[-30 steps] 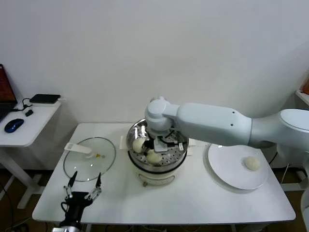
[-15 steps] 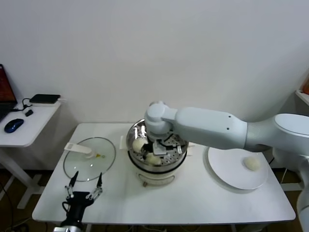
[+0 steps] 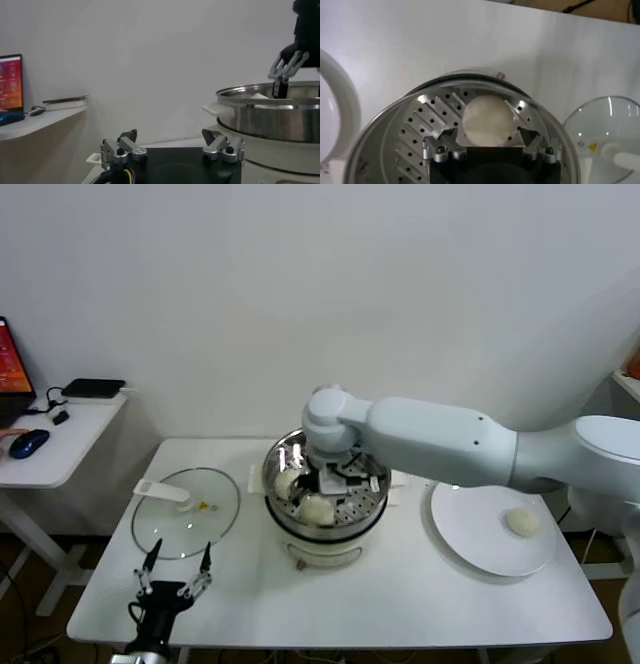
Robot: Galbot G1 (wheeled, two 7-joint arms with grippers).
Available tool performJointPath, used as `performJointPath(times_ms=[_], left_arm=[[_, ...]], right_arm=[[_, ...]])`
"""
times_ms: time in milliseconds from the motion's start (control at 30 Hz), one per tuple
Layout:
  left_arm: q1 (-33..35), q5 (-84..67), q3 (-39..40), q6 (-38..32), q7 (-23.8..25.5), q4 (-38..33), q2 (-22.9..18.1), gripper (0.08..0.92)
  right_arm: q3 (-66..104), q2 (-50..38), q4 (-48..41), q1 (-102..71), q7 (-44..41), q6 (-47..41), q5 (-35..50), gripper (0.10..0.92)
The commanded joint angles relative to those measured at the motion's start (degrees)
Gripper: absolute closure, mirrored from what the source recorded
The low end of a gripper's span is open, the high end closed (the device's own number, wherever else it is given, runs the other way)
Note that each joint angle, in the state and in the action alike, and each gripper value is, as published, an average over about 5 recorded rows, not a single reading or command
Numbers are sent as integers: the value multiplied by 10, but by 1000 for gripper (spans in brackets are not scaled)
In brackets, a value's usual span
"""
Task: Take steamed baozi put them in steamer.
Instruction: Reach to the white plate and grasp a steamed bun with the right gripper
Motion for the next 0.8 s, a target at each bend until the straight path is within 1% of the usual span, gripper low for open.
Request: performJointPath(times_ms=[33,133,267,400,500,600,800], left_arm=[[2,-1,0,-1,0,-2,2,177],[1,-1,3,0,0,-2,3,177],[0,-1,7,1,0,-3,4,177],[-4,-2,10,3,1,-5,5,177],[-7,-2,11,3,1,-5,7,177],[-10,-2,14,3,1,-3,8,177],[-16,-2,19,3,3,-3,8,177]], right_arm=[[-70,-70,-11,159,-18,-62,210,203],[-131,-102,-23,215,-26,-100,284,203],[-208,-147,-40,269,-31,-170,389,203],[-267,-191,-68,295,-22,-235,450,203],[-287,-227,-97,287,-6,-279,465,203],[-280,-265,-131,263,9,-310,458,203],[-224,-329,-183,192,16,-337,390,203]])
